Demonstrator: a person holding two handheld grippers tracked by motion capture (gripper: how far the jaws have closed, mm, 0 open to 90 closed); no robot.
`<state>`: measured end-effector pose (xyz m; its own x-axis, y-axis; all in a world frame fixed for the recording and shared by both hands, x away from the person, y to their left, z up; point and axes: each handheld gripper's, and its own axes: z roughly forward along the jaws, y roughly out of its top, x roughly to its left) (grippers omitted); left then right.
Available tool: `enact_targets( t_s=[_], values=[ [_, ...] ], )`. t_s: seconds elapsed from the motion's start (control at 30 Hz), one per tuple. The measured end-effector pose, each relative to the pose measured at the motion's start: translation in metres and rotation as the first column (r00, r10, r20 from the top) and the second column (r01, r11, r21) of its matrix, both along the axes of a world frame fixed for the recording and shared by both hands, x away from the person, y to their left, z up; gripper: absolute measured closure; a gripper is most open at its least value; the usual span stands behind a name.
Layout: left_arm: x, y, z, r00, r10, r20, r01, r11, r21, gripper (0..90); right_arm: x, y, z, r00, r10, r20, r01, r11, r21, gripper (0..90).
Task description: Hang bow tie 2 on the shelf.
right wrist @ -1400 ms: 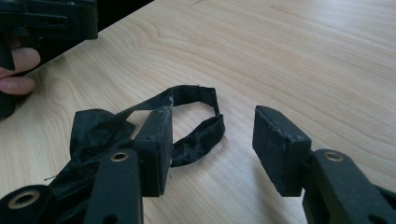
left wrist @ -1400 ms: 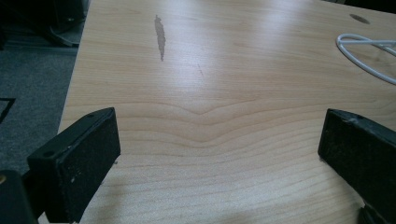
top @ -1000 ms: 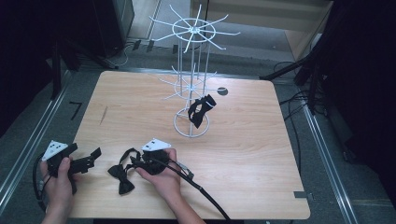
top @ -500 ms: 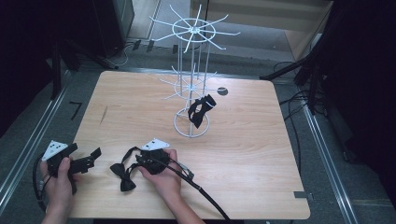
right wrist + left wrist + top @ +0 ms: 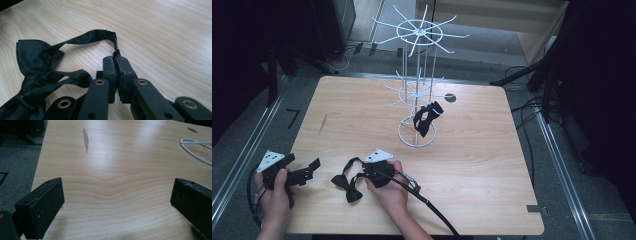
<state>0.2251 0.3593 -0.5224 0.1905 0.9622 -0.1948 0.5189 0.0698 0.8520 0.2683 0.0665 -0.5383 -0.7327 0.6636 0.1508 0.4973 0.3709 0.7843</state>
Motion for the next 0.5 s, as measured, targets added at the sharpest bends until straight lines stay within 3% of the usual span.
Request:
enact_targets(
  t_s=[0.27, 0.5],
  values=[
    [0.0, 0.0, 0.0, 1.0, 0.0, 0.0, 0.0, 1.0, 0.0, 0.0, -0.003, -0.007, 0.006, 0.9987, -0.014, 0.048, 0.012, 0.999, 0.047, 89.5],
    [0.0, 0.0, 0.0, 1.0, 0.001, 0.001, -0.001, 1.0, 0.001, 0.0, -0.005, -0.018, 0.022, 0.9931, -0.022, 0.115, 0.013, 0.997, 0.08, 89.7]
  ],
)
